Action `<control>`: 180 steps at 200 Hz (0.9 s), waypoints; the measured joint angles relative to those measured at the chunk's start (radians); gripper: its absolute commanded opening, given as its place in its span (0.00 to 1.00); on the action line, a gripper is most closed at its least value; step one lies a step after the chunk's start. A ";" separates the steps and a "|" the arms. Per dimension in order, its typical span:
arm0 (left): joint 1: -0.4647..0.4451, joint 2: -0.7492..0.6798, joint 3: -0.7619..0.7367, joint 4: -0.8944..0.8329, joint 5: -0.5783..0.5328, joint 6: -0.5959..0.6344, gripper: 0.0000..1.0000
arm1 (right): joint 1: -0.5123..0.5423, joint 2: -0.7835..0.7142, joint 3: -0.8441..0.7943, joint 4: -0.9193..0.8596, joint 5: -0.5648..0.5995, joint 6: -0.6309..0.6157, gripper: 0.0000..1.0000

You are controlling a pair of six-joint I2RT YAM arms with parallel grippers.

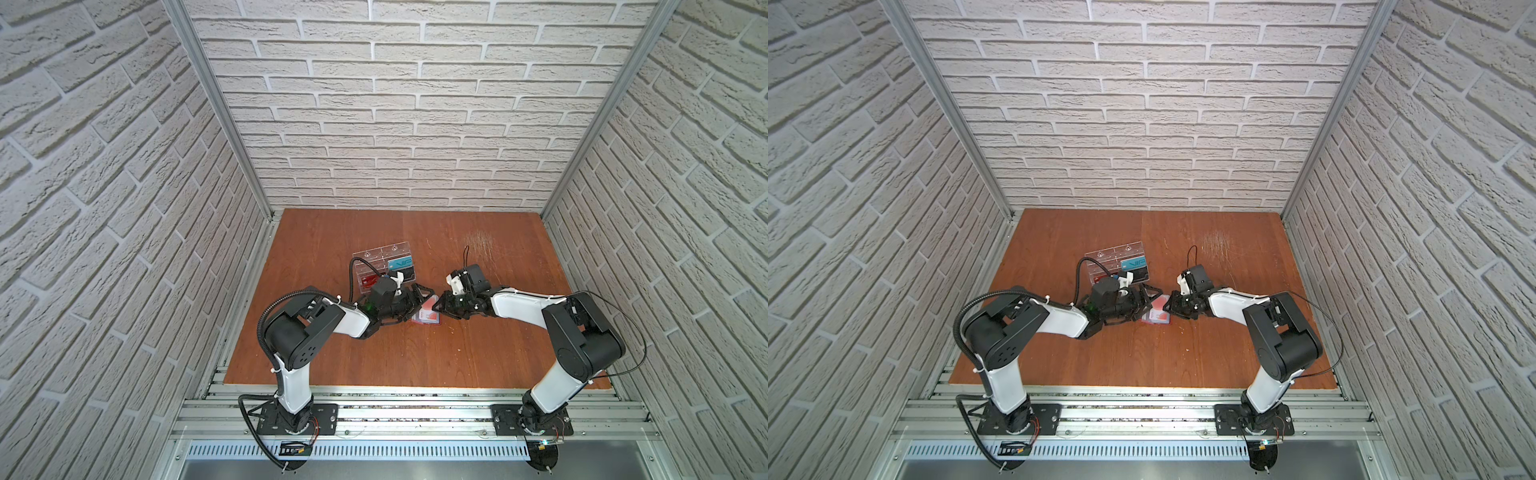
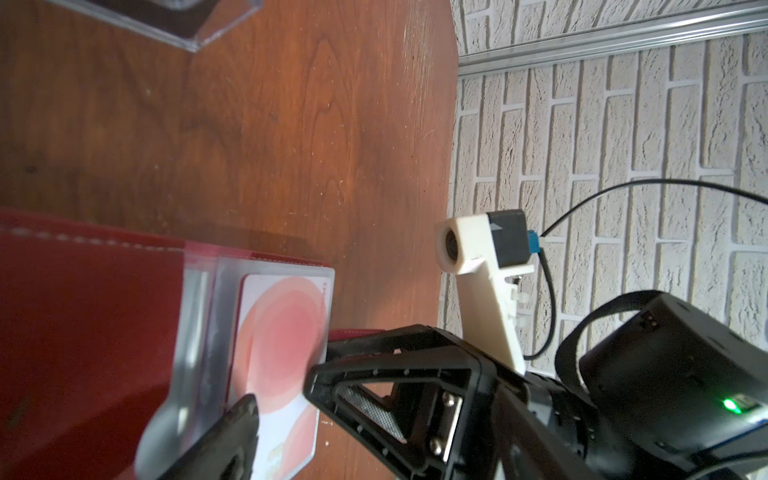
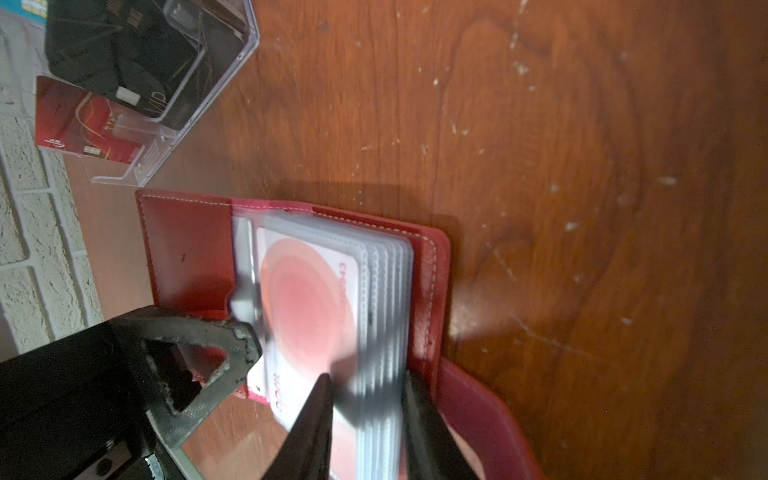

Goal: Take the credit cards out of the card holder

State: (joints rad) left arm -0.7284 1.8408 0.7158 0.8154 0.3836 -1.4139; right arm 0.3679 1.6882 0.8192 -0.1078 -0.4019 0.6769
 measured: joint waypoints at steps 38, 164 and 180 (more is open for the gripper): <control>0.010 -0.022 -0.004 -0.006 0.000 0.009 0.88 | 0.000 -0.016 -0.003 -0.030 0.002 0.000 0.29; 0.019 -0.028 -0.005 -0.065 -0.001 0.050 0.88 | -0.008 -0.005 0.026 -0.118 0.013 -0.023 0.26; 0.023 -0.028 -0.005 -0.082 -0.003 0.057 0.88 | -0.008 0.002 0.032 -0.116 0.012 -0.023 0.26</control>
State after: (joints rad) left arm -0.7059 1.8130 0.7113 0.7330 0.3801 -1.3567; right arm 0.3595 1.6897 0.8516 -0.2237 -0.3897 0.6537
